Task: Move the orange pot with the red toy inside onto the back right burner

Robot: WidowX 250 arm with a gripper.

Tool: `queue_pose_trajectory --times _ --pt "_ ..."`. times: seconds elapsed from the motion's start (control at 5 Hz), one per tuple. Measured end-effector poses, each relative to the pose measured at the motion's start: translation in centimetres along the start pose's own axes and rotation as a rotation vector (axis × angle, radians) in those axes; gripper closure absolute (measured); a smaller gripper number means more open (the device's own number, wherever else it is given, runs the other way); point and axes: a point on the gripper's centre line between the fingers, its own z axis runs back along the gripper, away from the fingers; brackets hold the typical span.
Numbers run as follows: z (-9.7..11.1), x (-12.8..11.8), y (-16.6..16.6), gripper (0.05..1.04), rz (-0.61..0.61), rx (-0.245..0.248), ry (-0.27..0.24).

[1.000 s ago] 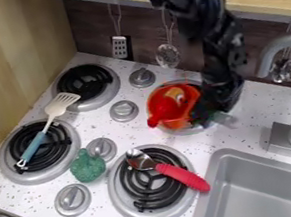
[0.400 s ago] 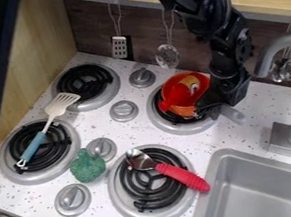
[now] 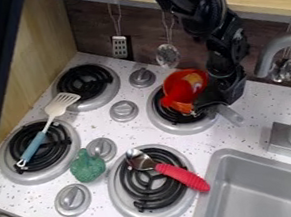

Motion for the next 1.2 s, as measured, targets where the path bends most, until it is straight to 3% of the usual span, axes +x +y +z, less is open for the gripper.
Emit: queue_pose_trajectory --times 0.2,0.4,0.8,1.2 --pt "-0.7 0.0 -1.4 0.098 0.096 -0.022 -0.010" --pt "0.1 0.3 -2.4 0.087 0.252 -0.010 -0.020" --pt "3.0 1.1 -1.3 0.086 0.374 0.085 -0.099" --pt "3.6 -0.4 -3.9 0.086 0.652 0.125 -0.128"
